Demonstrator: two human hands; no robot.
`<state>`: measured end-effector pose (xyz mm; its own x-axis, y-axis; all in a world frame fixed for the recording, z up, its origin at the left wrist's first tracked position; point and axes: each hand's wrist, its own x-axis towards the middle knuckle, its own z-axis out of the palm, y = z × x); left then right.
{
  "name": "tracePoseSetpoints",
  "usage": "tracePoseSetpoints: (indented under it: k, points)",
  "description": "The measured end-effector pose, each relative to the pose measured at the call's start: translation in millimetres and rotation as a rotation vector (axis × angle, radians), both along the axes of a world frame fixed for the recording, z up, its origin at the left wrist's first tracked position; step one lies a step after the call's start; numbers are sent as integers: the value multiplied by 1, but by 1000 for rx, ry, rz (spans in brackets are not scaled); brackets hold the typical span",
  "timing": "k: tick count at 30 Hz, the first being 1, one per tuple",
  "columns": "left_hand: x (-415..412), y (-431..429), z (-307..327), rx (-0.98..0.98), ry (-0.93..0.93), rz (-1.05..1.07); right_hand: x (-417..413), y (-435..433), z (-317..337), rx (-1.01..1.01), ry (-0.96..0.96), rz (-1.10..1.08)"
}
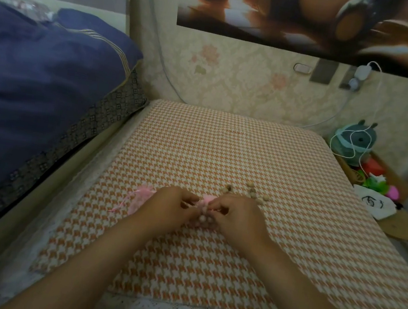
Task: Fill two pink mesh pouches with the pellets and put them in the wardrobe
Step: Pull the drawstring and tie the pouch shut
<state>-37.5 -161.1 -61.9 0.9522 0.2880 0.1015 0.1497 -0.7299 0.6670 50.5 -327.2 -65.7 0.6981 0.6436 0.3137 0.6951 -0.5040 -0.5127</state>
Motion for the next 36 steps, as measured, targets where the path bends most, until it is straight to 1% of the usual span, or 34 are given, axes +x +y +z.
tracePoseSetpoints:
  k: [5,7,13,17,20,23,25,28,33,36]
  points:
    - [3,-1,-6,17,-145,25,1,5,-4,6,27,-25]
    - [6,-5,-9,-20,-203,43,2,7,-6,10,36,-43]
    - [18,-16,-15,-257,-319,138,2,7,-7,41,94,-71]
    - [21,-24,-16,-583,-306,257,2,5,-6,82,119,-52]
    - [28,-23,-24,-666,-270,335,4,3,-5,104,148,-24]
    - [29,-25,-27,-743,-284,313,7,1,-2,84,163,5]
    - [31,-27,-28,-729,-303,293,8,0,-1,87,167,15]
    - [32,-27,-30,-662,-310,257,9,0,-2,100,124,23]
    - [31,-28,-30,-417,-330,205,5,1,-1,91,68,20]
    - [30,-28,-30,-395,-317,201,4,0,2,99,52,-1]
